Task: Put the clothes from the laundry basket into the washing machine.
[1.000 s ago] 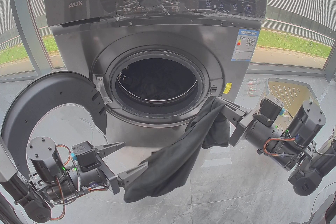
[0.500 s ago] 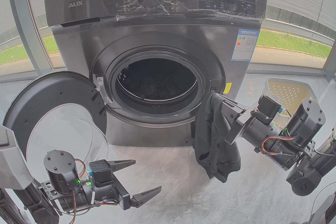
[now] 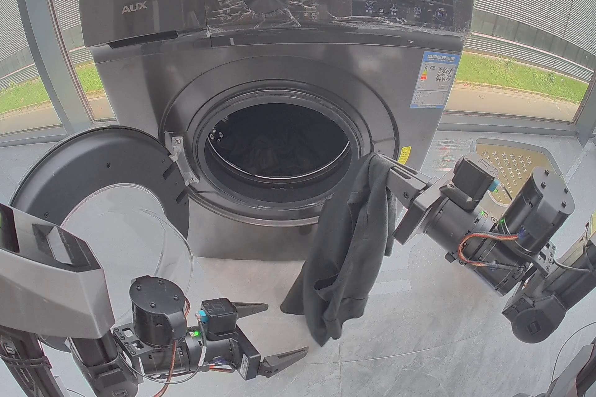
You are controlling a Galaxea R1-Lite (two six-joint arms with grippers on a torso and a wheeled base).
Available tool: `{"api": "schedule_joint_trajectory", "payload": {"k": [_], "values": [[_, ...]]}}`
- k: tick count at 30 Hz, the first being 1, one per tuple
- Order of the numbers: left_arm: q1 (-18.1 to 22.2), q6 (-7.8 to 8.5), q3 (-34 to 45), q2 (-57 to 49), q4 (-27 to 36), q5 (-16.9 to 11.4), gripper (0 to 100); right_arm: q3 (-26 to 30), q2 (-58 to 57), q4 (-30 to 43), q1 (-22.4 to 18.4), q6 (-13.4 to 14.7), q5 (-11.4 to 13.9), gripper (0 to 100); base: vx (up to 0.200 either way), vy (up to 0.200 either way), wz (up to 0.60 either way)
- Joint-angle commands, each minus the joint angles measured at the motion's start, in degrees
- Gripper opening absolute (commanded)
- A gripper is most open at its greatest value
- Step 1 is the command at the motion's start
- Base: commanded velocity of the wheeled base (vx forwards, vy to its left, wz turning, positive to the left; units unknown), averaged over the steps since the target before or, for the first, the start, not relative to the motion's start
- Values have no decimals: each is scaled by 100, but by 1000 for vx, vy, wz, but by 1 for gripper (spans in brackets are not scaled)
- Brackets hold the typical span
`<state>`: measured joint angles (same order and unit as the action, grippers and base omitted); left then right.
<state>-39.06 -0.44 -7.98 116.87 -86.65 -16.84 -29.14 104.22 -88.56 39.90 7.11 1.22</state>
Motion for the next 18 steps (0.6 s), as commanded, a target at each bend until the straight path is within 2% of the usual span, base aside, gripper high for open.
{"api": "schedule_joint_trajectory", "payload": {"k": [1,9,18], "values": [[39,-9,-63,248,-1,-30,100,-92,81,-3,18,-8,1,0,0,0,0],[30,-18,-344,565,-1,-153,100,-163,81,-3,211,-25,1,0,0,0,0],[83,-26,-994,1101,-1,-109,100,-294,81,32,282,-34,1,0,0,0,0]]}}
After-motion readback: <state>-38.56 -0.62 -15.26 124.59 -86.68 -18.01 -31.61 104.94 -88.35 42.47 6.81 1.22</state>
